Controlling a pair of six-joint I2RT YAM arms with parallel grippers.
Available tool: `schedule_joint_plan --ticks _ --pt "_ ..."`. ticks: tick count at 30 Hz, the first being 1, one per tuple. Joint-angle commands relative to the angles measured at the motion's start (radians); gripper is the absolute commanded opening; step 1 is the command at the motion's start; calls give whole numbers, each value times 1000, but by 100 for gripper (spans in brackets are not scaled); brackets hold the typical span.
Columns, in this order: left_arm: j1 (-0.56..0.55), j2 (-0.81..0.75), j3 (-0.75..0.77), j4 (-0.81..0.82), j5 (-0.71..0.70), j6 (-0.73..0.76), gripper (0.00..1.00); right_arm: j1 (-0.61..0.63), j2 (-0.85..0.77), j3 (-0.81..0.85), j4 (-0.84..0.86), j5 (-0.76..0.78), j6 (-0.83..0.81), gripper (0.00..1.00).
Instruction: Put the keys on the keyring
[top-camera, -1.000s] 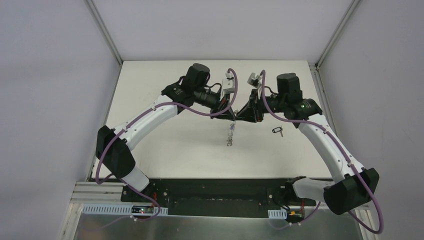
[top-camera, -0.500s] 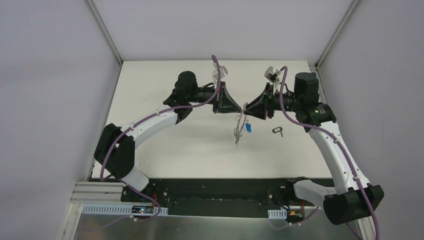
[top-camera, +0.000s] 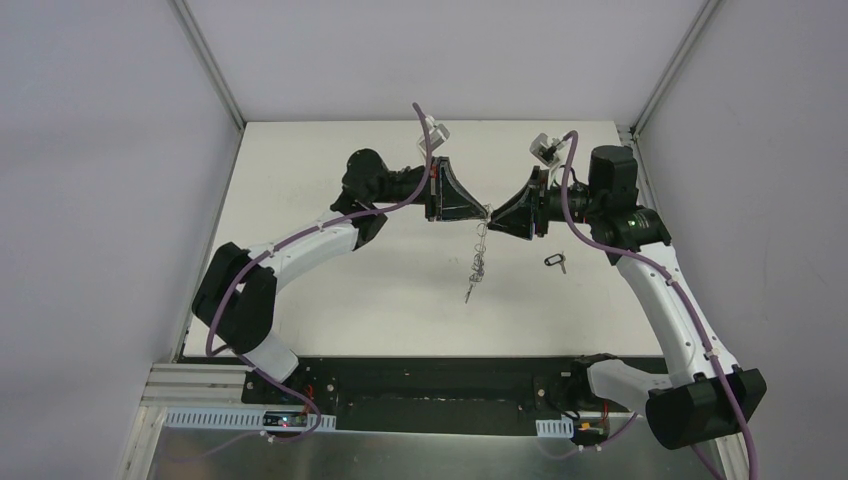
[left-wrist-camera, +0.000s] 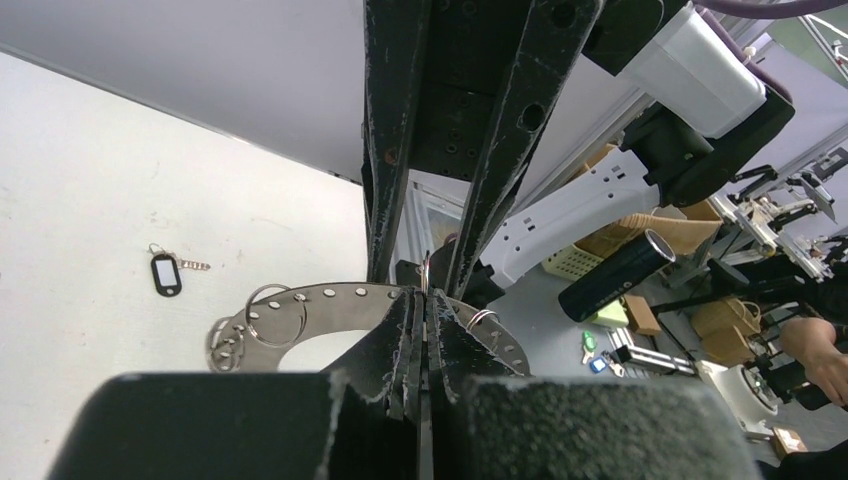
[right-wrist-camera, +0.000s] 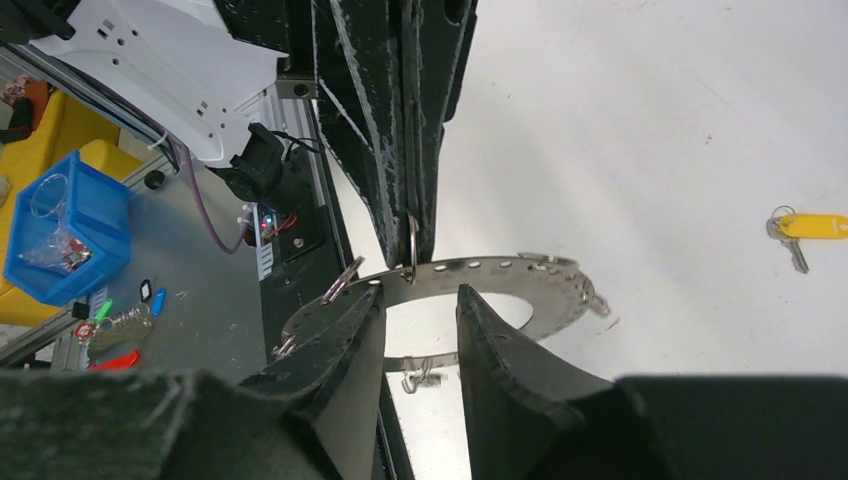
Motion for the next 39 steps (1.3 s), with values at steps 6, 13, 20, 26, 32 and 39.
schedule_joint_plan --ticks 6,13,20,26,32,39 --pt "3 8 -6 105 17 -39 0 -5 9 29 61 -58 42 34" --pt "3 14 -8 119 24 -54 0 -5 23 15 97 -45 70 23" --pt "3 15 -8 120 33 -55 0 -5 31 17 119 -42 87 0" --pt "3 13 6 50 59 -9 0 3 31 38 69 -19 35 0" --pt "3 -31 62 -251 129 246 16 55 43 93 -105 60 -122 0" --pt "3 -79 221 -968 129 824 27 112 46 108 -203 99 -260 0"
